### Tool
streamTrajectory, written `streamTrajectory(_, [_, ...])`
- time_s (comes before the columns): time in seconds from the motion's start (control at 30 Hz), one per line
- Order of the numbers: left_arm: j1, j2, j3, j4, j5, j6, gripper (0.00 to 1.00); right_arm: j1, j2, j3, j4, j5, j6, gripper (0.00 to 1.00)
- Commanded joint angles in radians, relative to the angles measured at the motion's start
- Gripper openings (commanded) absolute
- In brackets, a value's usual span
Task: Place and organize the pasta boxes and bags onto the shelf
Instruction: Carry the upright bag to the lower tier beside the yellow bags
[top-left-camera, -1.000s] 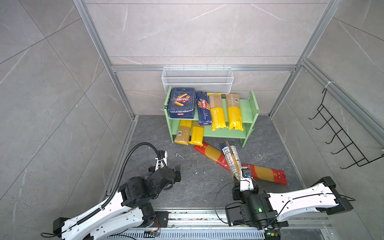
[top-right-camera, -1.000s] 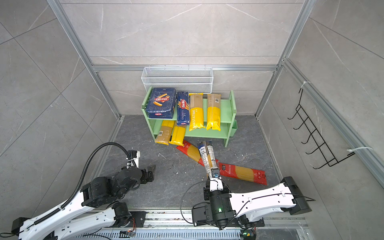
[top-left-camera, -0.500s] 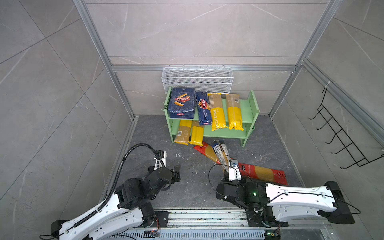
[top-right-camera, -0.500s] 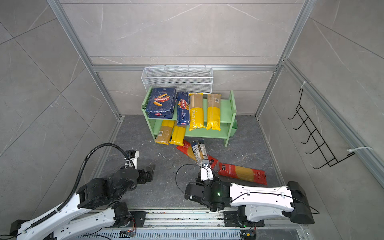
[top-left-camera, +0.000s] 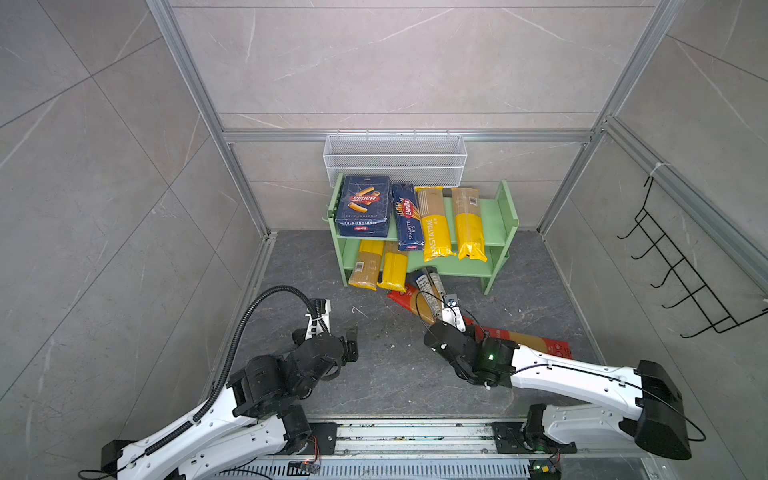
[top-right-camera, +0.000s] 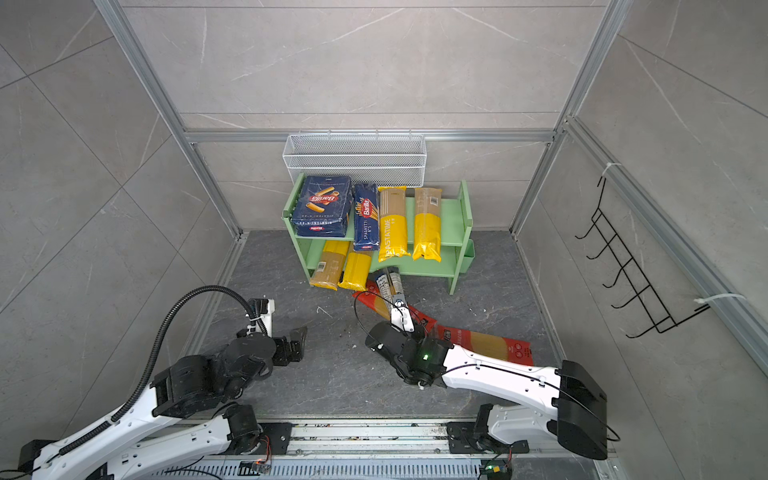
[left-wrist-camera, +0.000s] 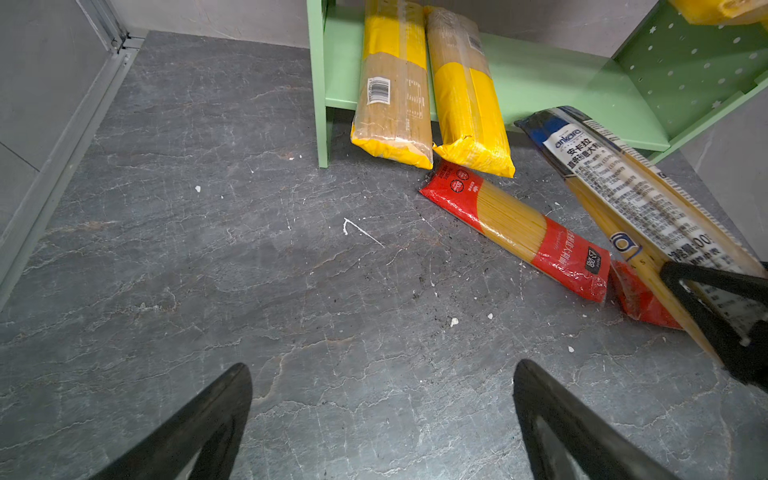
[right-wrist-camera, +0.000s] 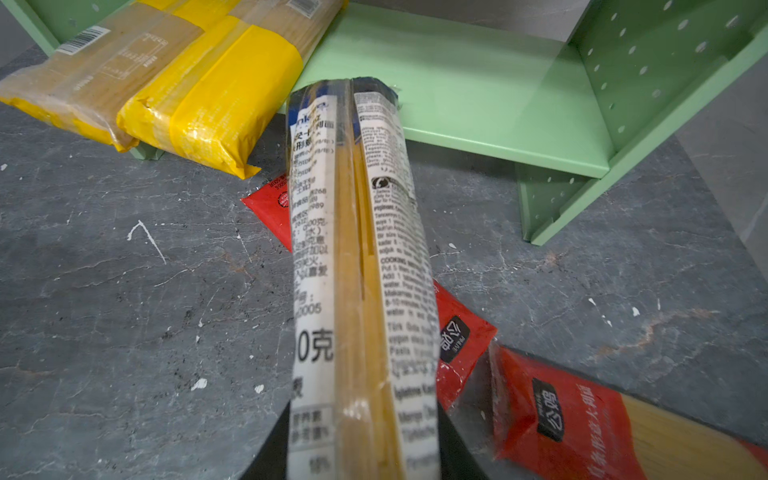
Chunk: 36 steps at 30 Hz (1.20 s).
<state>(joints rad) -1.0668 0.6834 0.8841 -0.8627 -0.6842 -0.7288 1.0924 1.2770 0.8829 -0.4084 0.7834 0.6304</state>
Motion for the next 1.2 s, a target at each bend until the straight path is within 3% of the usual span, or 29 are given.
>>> streamTrajectory(0.0, [0.003,0.005,0.051,-0.015,-0.048,0.036,1.00,-0.039,0.021,0.069,0.173,0.020,-0.073,0.00])
streamTrajectory(0.33, [0.013,0.051,0.105,-0.015,-0.067,0.078,1.00,-0.168,0.144,0.127,0.314,-0.033,-0.139,0.00])
streamTrajectory(0.8, [0.052,0.068,0.115,0.003,-0.051,0.106,1.00,-0.228,0.399,0.134,0.705,0.007,-0.220,0.00])
streamTrajectory(1.17, [0.057,0.059,0.123,-0.016,-0.055,0.104,1.00,-0.262,0.482,0.237,0.721,0.017,-0.242,0.00])
